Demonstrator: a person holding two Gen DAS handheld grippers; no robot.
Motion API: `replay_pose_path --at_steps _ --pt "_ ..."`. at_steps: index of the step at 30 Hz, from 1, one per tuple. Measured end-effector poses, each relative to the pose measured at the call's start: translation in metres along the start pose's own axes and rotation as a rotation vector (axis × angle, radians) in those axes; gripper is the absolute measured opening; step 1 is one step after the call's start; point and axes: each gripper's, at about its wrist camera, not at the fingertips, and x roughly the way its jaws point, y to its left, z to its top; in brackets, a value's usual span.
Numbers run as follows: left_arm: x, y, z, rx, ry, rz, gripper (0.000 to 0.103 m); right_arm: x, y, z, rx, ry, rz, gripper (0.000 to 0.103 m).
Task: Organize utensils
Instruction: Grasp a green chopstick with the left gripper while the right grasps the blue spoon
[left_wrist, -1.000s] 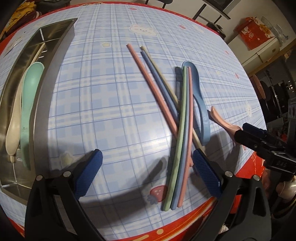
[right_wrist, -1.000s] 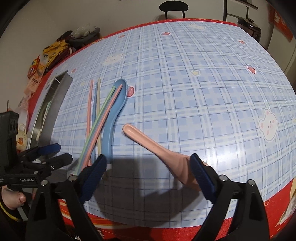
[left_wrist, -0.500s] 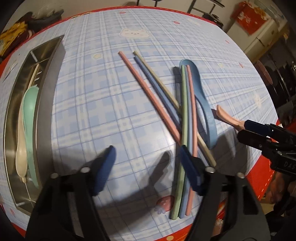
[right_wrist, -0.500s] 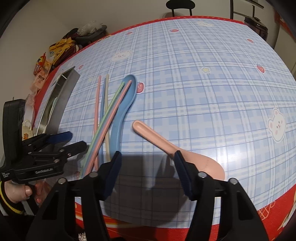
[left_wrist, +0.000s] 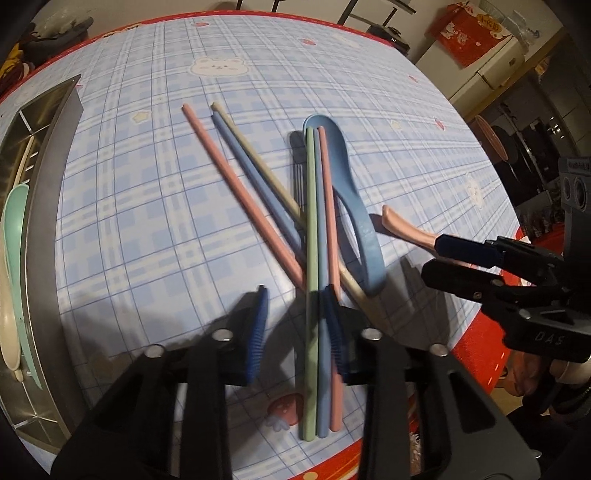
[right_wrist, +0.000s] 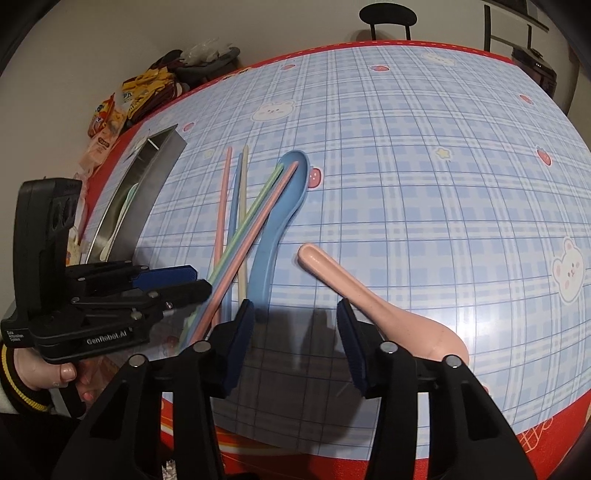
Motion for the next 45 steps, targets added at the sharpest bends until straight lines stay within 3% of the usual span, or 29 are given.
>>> replay_pose_path --at_steps 6,11,13,23,34,38,45 --pt "0.002 -0.005 0.002 0.031 0.001 0.015 0.019 0.001 0.000 -0.001 0.000 -0.002 -0.004 0.034" --pt "0.005 -0.010 0.000 0.054 0.015 0.024 0.011 0.003 0.001 -0.001 -0.009 0.000 -0.005 0.021" --pt "0.005 -0.010 0.000 0.058 0.005 0.058 0.011 0.005 0.002 0.001 -0.012 0.005 -0.001 0.017" --pt "-0.025 0.028 -0.019 -0.122 -0.078 0.062 0.011 0.026 0.015 0.027 -0.014 0.016 0.044 0.016" --pt "-0.046 0.047 -0.038 -0.185 -0.113 0.065 0.011 0.055 0.020 0.041 0.039 0.056 0.045 0.016" --pt "-0.050 0.053 -0.042 -0.201 -0.114 0.066 0.011 0.059 0.022 0.039 0.057 0.064 0.055 0.008" --pt "-0.047 0.053 -0.044 -0.197 -0.100 0.049 0.011 0.054 0.021 0.026 0.101 0.061 0.071 0.007"
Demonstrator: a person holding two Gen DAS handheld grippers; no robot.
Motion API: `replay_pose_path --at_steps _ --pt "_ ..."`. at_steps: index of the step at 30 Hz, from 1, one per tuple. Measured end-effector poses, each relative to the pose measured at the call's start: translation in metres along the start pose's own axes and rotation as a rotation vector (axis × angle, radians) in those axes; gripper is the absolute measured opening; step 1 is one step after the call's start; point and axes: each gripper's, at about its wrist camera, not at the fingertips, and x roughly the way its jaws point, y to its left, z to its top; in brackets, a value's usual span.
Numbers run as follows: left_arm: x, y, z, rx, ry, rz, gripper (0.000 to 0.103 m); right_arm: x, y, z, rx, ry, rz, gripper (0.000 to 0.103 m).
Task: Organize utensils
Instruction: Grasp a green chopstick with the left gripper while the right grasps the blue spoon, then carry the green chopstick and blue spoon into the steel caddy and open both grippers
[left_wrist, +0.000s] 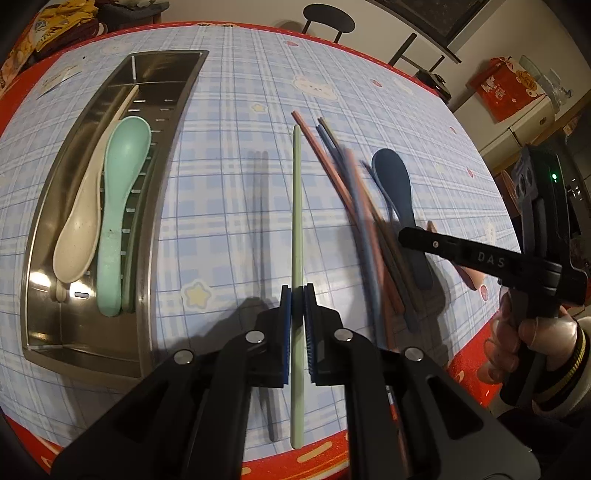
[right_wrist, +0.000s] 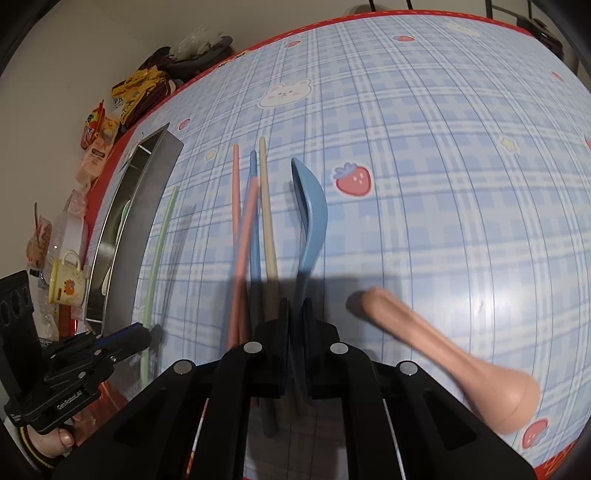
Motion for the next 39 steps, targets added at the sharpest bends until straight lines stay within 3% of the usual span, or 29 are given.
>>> replay_pose_path --at_steps 14,28,39 --pt "-0.015 0.003 0.000 0.020 -0.030 -0.028 0.011 -0.035 0.015 -0.014 0.000 -0.067 0.077 0.007" --pt "-0.075 0.068 0.010 -0.075 -0.103 -0.003 0.011 -0.021 0.064 -0.001 0.004 -0.038 0.116 0.007" --pt "-0.057 0.111 0.054 -0.101 -0.079 -0.020 0.011 -0.001 0.123 0.016 0.003 -0.032 0.141 0.007"
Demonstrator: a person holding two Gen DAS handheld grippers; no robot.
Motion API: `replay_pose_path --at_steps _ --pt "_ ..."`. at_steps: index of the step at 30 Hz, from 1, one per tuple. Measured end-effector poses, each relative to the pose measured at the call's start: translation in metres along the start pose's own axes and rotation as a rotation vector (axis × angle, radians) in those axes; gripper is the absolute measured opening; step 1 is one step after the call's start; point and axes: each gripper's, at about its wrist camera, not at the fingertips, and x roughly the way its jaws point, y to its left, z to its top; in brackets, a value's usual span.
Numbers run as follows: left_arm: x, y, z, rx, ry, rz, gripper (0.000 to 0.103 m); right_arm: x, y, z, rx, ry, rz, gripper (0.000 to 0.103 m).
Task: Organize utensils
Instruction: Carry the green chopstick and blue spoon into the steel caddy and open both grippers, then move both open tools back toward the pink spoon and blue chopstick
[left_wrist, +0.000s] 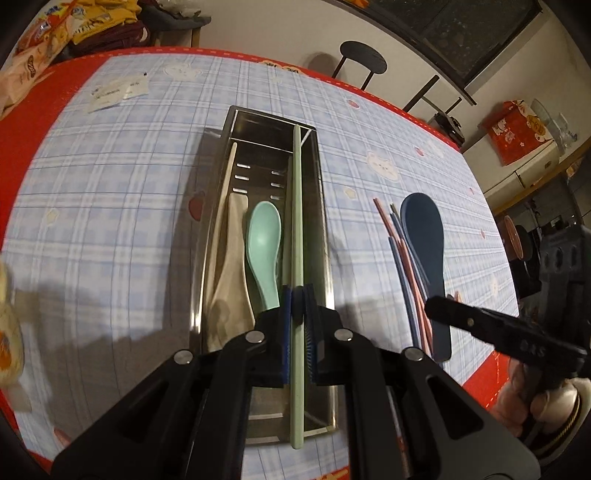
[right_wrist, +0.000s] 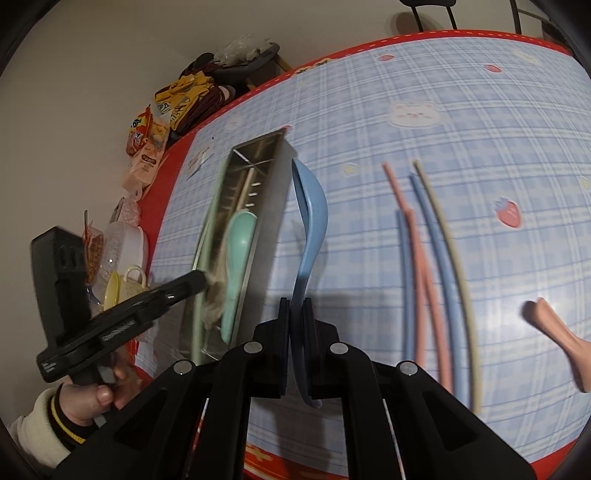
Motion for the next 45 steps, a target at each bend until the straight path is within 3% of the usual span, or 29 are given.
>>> replay_pose_path --at_steps 10,11,13,15,18,21,22,26,27,29,32,33,34,36,38,40,45 --pt "0.039 0.007 0.012 -0.001 0.085 -0.047 0.011 0.020 0.023 0.008 0.027 -0.005 -0.026 0.007" --pt "0.040 0.008 0.013 0.002 0.087 -0.048 0.013 0.022 0.023 0.009 0.032 -0.004 -0.028 0.007" --pt "0.033 0.009 0.016 0.005 0.070 -0.059 0.029 0.026 0.025 0.011 0.043 -0.002 -0.029 0.007" --pt "0.019 0.010 0.020 0.018 0.033 -0.063 0.032 0.033 0.030 0.014 0.052 0.005 -0.023 0.007" --pt "-0.005 0.016 0.025 0.024 -0.023 -0.026 0.047 0.046 0.040 0.018 0.060 0.029 -0.012 0.007" --pt "-0.022 0.027 0.028 0.006 -0.060 0.017 0.051 0.061 0.052 0.020 0.062 0.059 -0.007 0.007" --pt "-0.026 0.032 0.028 -0.005 -0.068 0.032 0.057 0.065 0.056 0.021 0.064 0.067 0.000 0.007" --pt "-0.036 0.047 0.026 -0.049 -0.078 0.055 0.060 0.077 0.068 0.020 0.056 0.102 0.006 0.012" --pt "-0.036 0.051 0.026 -0.056 -0.079 0.056 0.061 0.078 0.069 0.020 0.056 0.106 0.011 0.015" --pt "-0.038 0.054 0.024 -0.065 -0.081 0.059 0.061 0.074 0.071 0.021 0.049 0.093 0.003 0.038" --pt "-0.041 0.057 0.022 -0.069 -0.087 0.060 0.068 0.060 0.077 0.023 0.005 0.042 -0.026 0.054" --pt "-0.042 0.056 0.022 -0.066 -0.092 0.063 0.078 0.053 0.078 0.024 -0.012 0.021 -0.044 0.057" --pt "-0.043 0.054 0.022 -0.061 -0.099 0.067 0.082 0.048 0.078 0.024 -0.023 0.006 -0.056 0.064" --pt "-0.044 0.050 0.021 -0.050 -0.103 0.073 0.084 0.033 0.077 0.025 -0.052 -0.047 -0.093 0.073" --pt "-0.046 0.045 0.022 -0.039 -0.106 0.082 0.085 0.017 0.072 0.025 -0.063 -0.093 -0.127 0.091" --pt "-0.048 0.039 0.021 -0.025 -0.110 0.106 0.097 0.002 0.063 0.023 -0.058 -0.136 -0.146 0.097" --pt "-0.056 0.024 0.016 0.005 -0.142 0.151 0.097 -0.024 0.040 0.016 -0.050 -0.208 -0.221 0.097"
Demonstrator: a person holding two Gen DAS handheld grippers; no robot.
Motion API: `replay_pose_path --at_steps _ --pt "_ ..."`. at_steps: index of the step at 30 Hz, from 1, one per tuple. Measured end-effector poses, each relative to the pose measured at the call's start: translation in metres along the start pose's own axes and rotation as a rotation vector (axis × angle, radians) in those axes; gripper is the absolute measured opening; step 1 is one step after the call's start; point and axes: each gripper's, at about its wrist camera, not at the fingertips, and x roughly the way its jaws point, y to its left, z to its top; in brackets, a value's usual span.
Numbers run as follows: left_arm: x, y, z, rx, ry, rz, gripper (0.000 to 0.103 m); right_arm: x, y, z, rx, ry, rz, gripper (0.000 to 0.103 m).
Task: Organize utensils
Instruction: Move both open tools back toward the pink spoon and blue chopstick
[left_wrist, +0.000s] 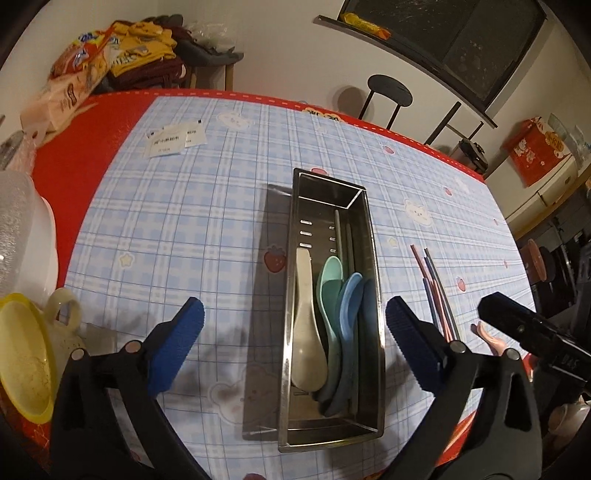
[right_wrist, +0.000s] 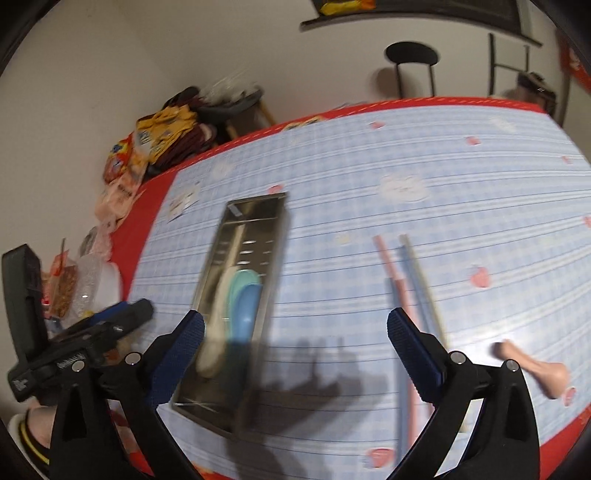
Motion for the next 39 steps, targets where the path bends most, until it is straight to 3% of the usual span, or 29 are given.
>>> replay_pose_path --at_steps 7,15,22,26,34,39 --pt "-0.012 -0.031 -0.011 0.069 -0.055 0.030 0.097 -0.023 -0.037 -0.021 -0.060 -0.068 -0.091 0.097" --pt "0.001 -0.084 -0.032 0.138 -0.016 0.031 0.097 -0.042 -0.087 -0.041 -0.051 -0.067 -0.145 0.097" --pt "0.027 -0.135 -0.058 0.209 0.056 0.013 0.097 -0.051 -0.132 -0.051 -0.022 -0.042 -0.168 0.097" --pt "0.051 -0.159 -0.076 0.216 0.136 -0.019 0.097 -0.054 -0.150 -0.056 -0.027 -0.025 -0.163 0.097" --pt "0.094 -0.179 -0.099 0.188 0.256 0.000 0.097 -0.057 -0.174 -0.061 -0.048 0.005 -0.174 0.097" --pt "0.107 -0.186 -0.106 0.176 0.276 0.010 0.097 -0.054 -0.183 -0.061 -0.046 0.037 -0.160 0.097"
